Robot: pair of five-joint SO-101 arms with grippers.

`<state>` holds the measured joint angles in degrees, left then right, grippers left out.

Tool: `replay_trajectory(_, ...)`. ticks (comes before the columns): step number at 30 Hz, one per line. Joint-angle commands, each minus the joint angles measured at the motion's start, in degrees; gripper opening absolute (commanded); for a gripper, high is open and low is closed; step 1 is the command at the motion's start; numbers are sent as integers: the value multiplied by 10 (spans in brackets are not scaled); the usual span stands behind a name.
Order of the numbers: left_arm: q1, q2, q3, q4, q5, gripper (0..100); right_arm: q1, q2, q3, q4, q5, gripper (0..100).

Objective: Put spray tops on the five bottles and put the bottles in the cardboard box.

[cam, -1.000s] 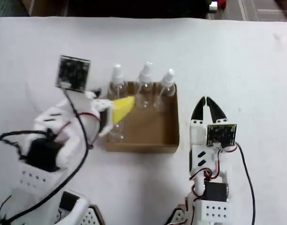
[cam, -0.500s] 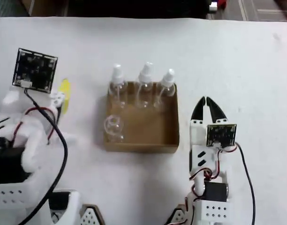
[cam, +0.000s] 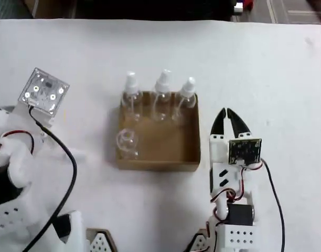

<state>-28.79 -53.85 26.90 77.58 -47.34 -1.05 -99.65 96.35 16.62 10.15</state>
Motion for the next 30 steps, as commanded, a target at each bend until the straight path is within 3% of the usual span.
replay_trajectory(1,-44,0,59,-64,-5,162,-6,-1,7,-8,0,18)
replay_trajectory(7,-61,0,211,-146,114,162,-6,-1,7,-8,0,18)
replay_trajectory(15,117,0,414,-369,366,162,-6,-1,7,-7,0,18)
replay_trajectory(21,128,-1,491,-489,382,162,-6,-1,7,-7,0,18)
replay_trajectory(25,132,-15,506,-496,387,138,-6,-1,7,-7,0,18)
replay_trajectory(28,133,-59,536,-500,387,23,-7,-1,7,-7,0,18)
replay_trajectory(30,132,-105,566,-505,387,37,-7,-1,7,-7,0,18)
